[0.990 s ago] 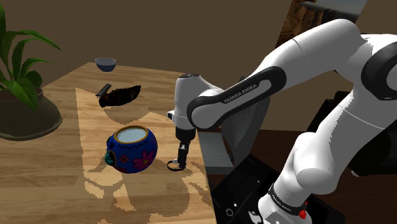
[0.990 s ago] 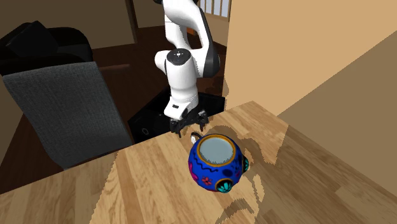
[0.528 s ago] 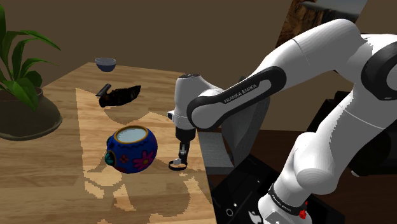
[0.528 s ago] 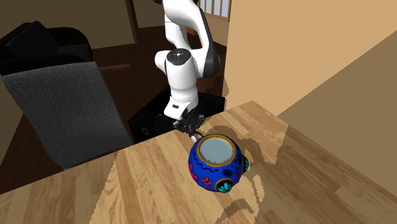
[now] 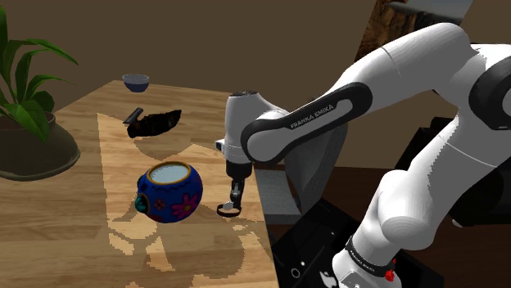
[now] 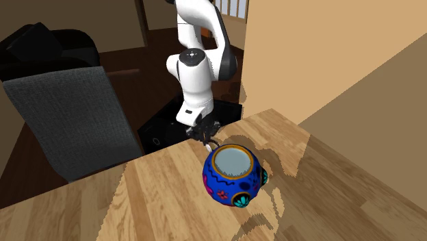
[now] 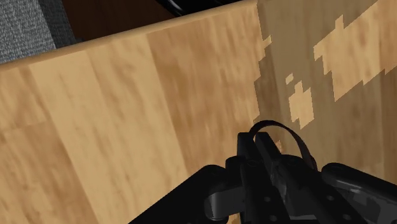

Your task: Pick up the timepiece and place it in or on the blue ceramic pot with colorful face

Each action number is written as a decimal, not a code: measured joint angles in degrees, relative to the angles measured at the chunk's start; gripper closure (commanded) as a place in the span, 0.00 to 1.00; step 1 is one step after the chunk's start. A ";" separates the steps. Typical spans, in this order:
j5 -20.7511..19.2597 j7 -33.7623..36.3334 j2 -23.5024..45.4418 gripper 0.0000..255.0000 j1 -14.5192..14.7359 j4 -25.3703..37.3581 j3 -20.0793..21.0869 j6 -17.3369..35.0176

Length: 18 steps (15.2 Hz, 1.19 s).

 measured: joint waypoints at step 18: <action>0.26 0.03 -6.80 1.00 -0.14 8.29 -1.38 -14.99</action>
